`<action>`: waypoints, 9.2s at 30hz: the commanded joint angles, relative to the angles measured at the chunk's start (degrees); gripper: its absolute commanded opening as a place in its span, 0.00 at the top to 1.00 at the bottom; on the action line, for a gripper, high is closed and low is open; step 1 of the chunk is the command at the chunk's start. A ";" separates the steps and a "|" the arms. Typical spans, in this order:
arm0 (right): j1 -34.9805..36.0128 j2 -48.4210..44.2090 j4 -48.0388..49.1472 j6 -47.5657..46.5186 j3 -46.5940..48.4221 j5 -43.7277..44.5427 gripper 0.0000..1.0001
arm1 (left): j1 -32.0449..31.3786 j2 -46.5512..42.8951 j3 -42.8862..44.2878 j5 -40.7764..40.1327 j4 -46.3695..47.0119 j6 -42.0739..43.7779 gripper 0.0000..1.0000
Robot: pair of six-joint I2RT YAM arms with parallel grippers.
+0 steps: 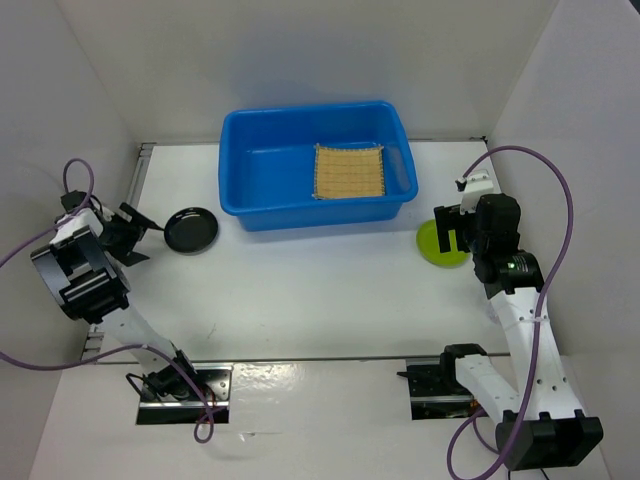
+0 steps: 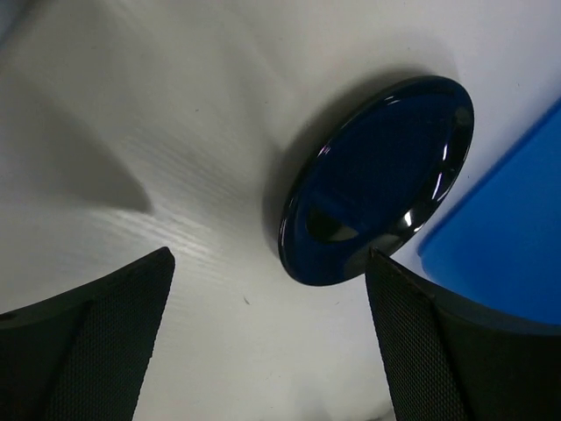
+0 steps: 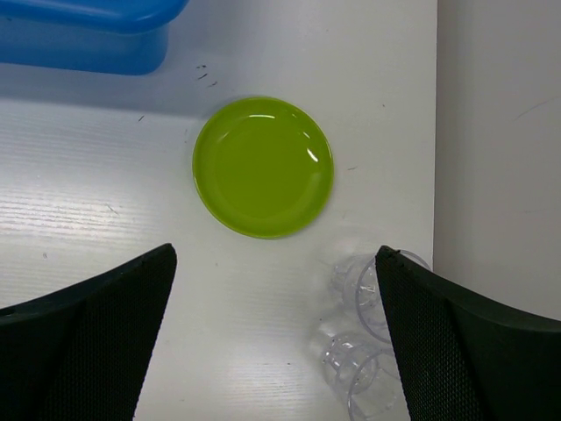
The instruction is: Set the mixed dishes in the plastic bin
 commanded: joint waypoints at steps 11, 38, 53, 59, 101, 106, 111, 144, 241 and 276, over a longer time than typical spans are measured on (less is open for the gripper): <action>0.20 -1.13 2.17 -0.11 0.19 0.20 0.01 | -3.21 8.52 0.39 6.66 4.95 0.53 0.09; 0.20 -1.13 2.17 -0.11 0.19 0.73 0.01 | -7.26 -0.07 3.90 -4.04 -0.92 -0.34 1.00; 0.20 -0.61 2.17 -0.11 0.19 0.73 0.01 | -17.52 -9.53 39.39 10.96 -1.11 -25.21 1.00; 0.20 -0.61 2.17 -0.11 0.19 0.73 0.01 | -37.65 15.30 80.65 3.16 -18.21 -18.83 1.00; 1.25 5.79 2.87 -0.02 0.19 0.90 0.01 | -52.70 58.63 107.36 6.66 -14.44 -21.45 0.00; 2.48 11.16 4.71 0.68 -0.86 5.44 0.01 | -54.18 45.31 107.36 -5.93 -29.55 -10.30 0.00; 2.48 20.56 3.67 0.08 0.71 7.33 0.01 | -62.18 29.91 103.00 -28.30 -42.24 -0.79 0.02; -20.19 67.33 -1.35 -2.40 19.88 -20.89 0.64 | -52.09 -36.48 -4.97 -28.85 -2.25 7.83 0.19; 12.68 56.57 -30.29 -4.45 66.25 -19.68 0.63 | -37.75 5.07 28.70 11.42 0.25 -3.42 0.83; 0.29 0.36 1.03 4.11 1.95 1.87 0.76 | -57.71 61.34 102.36 -30.78 -29.93 -3.25 1.00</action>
